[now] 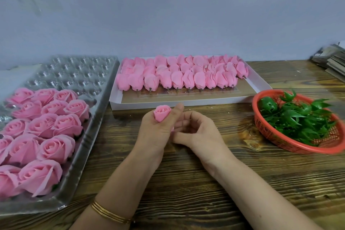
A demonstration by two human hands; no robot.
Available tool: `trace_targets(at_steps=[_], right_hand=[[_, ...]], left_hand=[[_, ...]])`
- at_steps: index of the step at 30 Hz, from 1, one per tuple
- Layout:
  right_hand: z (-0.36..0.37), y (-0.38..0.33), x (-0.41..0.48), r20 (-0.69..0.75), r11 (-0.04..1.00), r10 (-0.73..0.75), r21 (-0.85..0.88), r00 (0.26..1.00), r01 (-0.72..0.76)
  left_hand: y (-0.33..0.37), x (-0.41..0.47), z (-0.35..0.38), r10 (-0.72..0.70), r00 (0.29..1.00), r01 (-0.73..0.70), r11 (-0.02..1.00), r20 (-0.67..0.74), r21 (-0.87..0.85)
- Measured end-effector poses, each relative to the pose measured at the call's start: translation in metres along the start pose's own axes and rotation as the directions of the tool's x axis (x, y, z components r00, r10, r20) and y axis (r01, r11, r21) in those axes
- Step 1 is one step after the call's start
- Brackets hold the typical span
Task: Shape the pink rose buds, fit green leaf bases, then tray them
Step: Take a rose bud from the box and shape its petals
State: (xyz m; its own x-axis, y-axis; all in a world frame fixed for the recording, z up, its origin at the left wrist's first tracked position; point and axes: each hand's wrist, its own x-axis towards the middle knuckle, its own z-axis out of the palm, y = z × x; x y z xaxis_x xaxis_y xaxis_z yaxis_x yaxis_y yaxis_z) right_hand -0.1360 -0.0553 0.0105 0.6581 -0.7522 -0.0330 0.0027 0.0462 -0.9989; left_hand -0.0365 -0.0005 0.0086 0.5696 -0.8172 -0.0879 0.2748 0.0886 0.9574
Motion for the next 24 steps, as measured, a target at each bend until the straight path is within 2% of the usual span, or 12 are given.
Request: trace_targets(at_steps=[4, 8, 13, 17, 20, 22, 24], right_hand=[[0.007, 0.004, 0.000, 0.009, 0.995, -0.083, -0.062, 0.996, 0.084], [0.009, 0.007, 0.001, -0.031, 0.984, -0.135, -0.123, 0.990, 0.130], [0.005, 0.007, 0.001, 0.004, 0.985, -0.135, -0.110, 0.991, 0.135], [0.001, 0.004, 0.001, 0.080, 0.996, -0.075, -0.034, 0.994, 0.078], [-0.003, 0.003, 0.003, 0.178, 0.991, 0.043, 0.120, 0.983, -0.065], [-0.004, 0.003, 0.003, 0.212, 0.978, 0.080, 0.170, 0.974, -0.117], [-0.003, 0.002, 0.003, 0.176, 0.994, 0.044, 0.095, 0.983, -0.061]], left_hand=[[0.003, -0.003, 0.006, -0.030, 0.999, 0.028, 0.995, -0.021, -0.092], [0.004, -0.004, 0.008, -0.034, 0.999, 0.034, 0.994, 0.008, -0.099], [0.004, -0.001, 0.003, -0.030, 0.997, 0.036, 0.996, 0.066, -0.081], [0.007, 0.001, -0.004, -0.066, 0.987, 0.074, 0.996, 0.146, -0.049], [0.009, 0.000, -0.007, -0.102, 0.973, 0.108, 0.994, 0.206, -0.019], [0.008, 0.000, -0.006, -0.089, 0.980, 0.094, 0.995, 0.180, -0.020], [0.005, 0.001, -0.003, -0.057, 0.992, 0.062, 0.997, 0.115, -0.045]])
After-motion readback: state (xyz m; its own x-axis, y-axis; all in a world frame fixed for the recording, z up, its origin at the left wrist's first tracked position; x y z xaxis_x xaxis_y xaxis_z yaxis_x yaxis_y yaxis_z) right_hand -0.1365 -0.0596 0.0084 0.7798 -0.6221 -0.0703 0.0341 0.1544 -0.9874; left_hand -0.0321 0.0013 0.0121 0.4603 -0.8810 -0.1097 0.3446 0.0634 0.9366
